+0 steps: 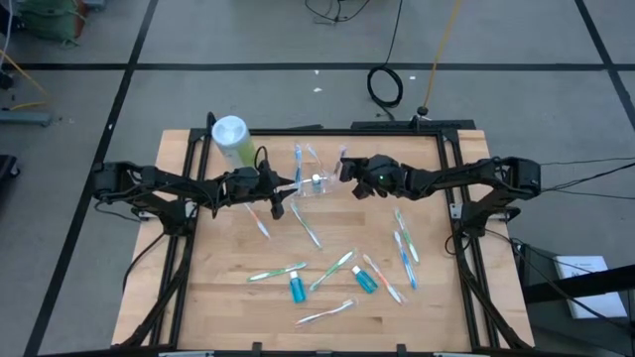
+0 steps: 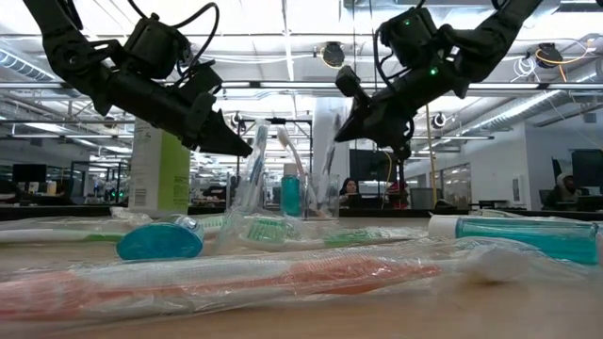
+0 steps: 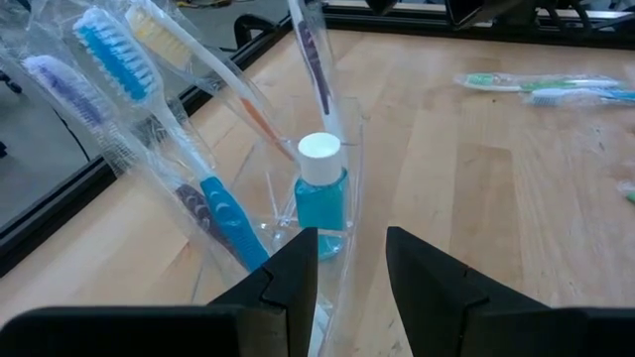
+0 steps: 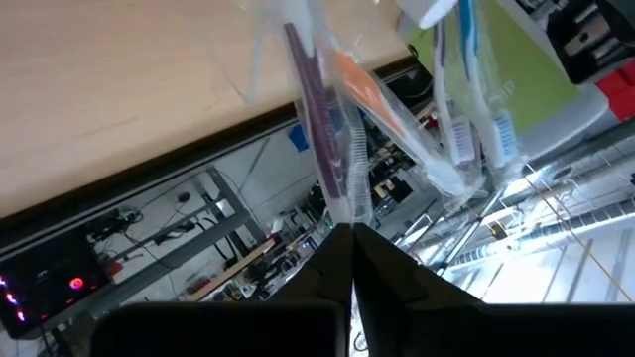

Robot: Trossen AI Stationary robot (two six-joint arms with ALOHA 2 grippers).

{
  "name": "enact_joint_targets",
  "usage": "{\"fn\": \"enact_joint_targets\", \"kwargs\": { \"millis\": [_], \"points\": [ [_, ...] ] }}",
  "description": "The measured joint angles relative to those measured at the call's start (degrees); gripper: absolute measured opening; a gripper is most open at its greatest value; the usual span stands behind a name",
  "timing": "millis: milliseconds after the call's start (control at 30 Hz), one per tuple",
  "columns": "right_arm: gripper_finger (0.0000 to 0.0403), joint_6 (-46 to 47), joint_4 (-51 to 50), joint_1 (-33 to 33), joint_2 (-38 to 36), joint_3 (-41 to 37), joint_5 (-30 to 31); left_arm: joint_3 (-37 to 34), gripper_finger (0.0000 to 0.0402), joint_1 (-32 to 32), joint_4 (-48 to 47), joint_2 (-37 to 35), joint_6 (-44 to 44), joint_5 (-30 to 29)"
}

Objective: Pick & Place toothbrushing station
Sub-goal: Put the purple toothbrush into the transparent organizer, then put the orange toothbrush into the transparent organizer

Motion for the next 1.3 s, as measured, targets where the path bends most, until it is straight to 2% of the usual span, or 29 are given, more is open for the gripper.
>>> {"fn": "enact_joint_targets", "kwargs": {
  "millis": [167, 567, 767, 933, 1167, 1300],
  "points": [
    [0.0016, 1.55, -0.05, 0.02, -0.04, 0.00, -0.02, 0.00, 0.0127, 0.00, -0.01, 0.02, 0.00, 0.00],
    [0.0088, 16.73, 0.03, 0.02, -0.07, 0.00, -0.05, 0.00, 0.0127, 0.00, -0.04, 0.00, -0.01, 0.00],
    [0.0113, 31.65, 0.05, 0.18, -0.09, 0.00, 0.26, 0.00, 0.0127, 0.00, -0.08, 0.02, -0.43, 0.00],
    [0.0116, 46.09, 0.05, 1.00, -0.09, 0.00, 0.27, 0.00, 0.0127, 0.00, -0.08, 0.00, -1.75, 0.00],
    [0.0112, 76.15, -0.91, 2.86, -0.09, 0.02, 0.33, 0.00, 0.0127, 0.00, -0.10, 0.02, -4.52, 0.00],
    [0.0114, 87.96, -2.58, 2.92, -0.09, 0.02, 0.20, 0.00, 0.0127, -0.04, -0.10, 0.02, -5.09, 0.00]
  ]
}}
